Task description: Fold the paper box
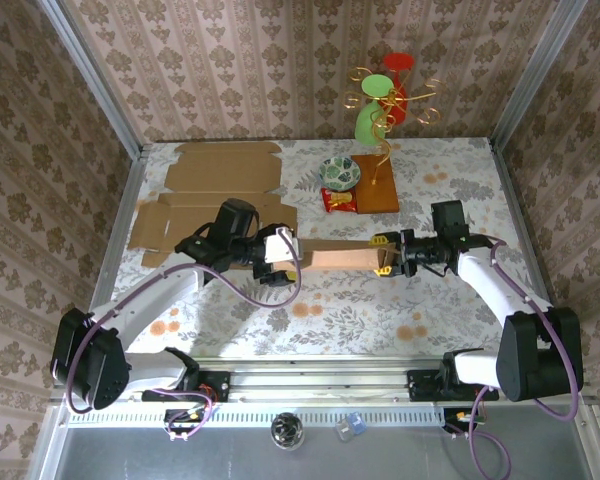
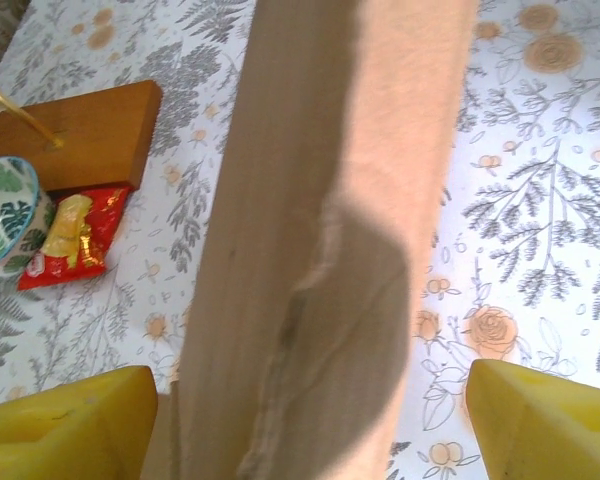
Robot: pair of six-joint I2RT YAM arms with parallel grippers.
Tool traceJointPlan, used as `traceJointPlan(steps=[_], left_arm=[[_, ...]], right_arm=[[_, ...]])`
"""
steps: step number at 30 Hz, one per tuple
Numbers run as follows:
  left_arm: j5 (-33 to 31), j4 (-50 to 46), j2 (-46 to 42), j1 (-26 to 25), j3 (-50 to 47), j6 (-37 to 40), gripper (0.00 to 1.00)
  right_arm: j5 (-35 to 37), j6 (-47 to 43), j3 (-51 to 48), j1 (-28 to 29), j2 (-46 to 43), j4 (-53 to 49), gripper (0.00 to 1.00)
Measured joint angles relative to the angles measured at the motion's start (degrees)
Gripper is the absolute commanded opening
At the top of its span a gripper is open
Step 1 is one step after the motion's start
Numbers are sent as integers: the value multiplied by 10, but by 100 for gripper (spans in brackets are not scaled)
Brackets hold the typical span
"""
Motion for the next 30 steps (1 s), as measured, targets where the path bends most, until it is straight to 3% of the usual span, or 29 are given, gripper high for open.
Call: traceJointPlan(steps=[10,17,24,30], left_arm=[[-17,-24,9,-2,11,16,75],[-96,24,55,-30,11,28,57],[-113,16,55,-35,18,46,46],[-109,-29,64,-37,51,51,46]], right_arm=[[-7,43,-10,0,0,31,36],[-14,67,-39,0,0,70,37],[-40,100,-76,-7,19,158,47],[-53,115,-85,-21,46,192,66]])
